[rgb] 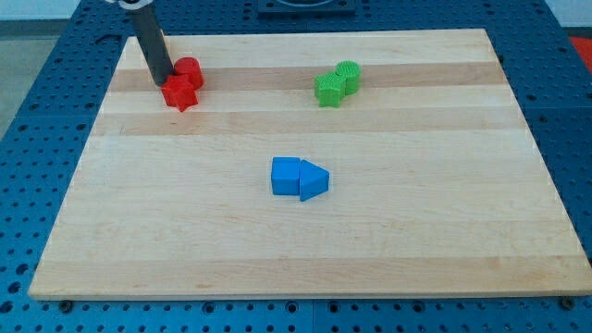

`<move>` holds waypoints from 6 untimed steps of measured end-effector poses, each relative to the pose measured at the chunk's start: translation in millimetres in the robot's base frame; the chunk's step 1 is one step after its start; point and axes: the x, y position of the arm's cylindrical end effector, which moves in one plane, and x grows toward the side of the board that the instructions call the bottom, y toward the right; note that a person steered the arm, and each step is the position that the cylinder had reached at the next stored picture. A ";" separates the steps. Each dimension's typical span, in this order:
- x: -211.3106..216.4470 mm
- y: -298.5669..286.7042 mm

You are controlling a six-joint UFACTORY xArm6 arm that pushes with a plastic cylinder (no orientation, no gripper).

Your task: Move your arm bottom of the red star

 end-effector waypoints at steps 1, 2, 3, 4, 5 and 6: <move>3.3 -12.3; 14.9 -48.0; 35.3 -54.8; 69.0 -44.7; 95.1 -17.0; 95.4 9.5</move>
